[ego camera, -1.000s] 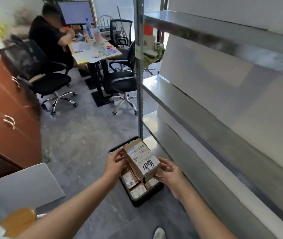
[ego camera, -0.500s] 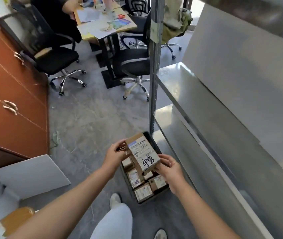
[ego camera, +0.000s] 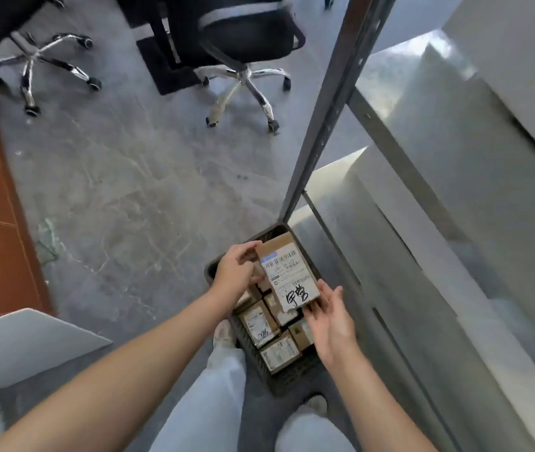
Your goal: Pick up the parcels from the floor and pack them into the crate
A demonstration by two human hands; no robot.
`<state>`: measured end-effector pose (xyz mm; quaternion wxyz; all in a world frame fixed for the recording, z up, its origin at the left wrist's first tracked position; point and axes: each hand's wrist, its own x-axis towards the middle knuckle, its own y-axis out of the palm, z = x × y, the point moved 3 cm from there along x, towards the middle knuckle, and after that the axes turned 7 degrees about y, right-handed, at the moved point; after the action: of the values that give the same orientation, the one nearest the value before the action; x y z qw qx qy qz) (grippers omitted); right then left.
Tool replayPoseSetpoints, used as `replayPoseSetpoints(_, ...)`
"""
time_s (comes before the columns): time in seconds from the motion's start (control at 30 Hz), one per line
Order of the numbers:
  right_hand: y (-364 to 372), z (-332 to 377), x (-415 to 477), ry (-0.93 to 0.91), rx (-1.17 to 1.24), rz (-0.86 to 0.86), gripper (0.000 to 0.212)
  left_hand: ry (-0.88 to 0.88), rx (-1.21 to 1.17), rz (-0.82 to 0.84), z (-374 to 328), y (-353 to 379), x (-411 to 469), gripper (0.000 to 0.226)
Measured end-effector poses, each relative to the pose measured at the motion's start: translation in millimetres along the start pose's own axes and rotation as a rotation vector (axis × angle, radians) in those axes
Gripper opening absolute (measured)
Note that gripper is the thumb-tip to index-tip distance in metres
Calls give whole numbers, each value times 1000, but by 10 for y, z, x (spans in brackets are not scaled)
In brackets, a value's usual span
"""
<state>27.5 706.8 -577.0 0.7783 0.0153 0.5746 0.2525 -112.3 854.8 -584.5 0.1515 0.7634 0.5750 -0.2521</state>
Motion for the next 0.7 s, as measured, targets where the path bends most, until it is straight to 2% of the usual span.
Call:
replayPoseSetpoints(0.07, -20, -138, 379, 29, 3, -38, 53, -21, 65, 30, 207, -34, 301, 55)
replayPoseSetpoints(0.2, -257, -415, 1157, 82, -92, -83, 54, 29, 326, 196, 723, -30, 868, 56)
replayPoseSetpoints(0.3, -511, -650, 1796, 130, -200, -104, 51, 49, 580, 297, 1244, 14, 1386, 52)
replayPoseSetpoints(0.43, -657, -918, 2589, 112, -265, -122, 47, 159, 950, 413, 1784, 146, 2012, 43)
replayPoseSetpoints(0.53, -696, -1134, 3106, 118, -351, -118, 45, 149, 1081, 422, 2143, 205, 2439, 38)
replayPoseSetpoints(0.7, -740, -1479, 3762, 185, -498, -147, 43, -7, 1238, 402, 2699, 148, 2790, 15)
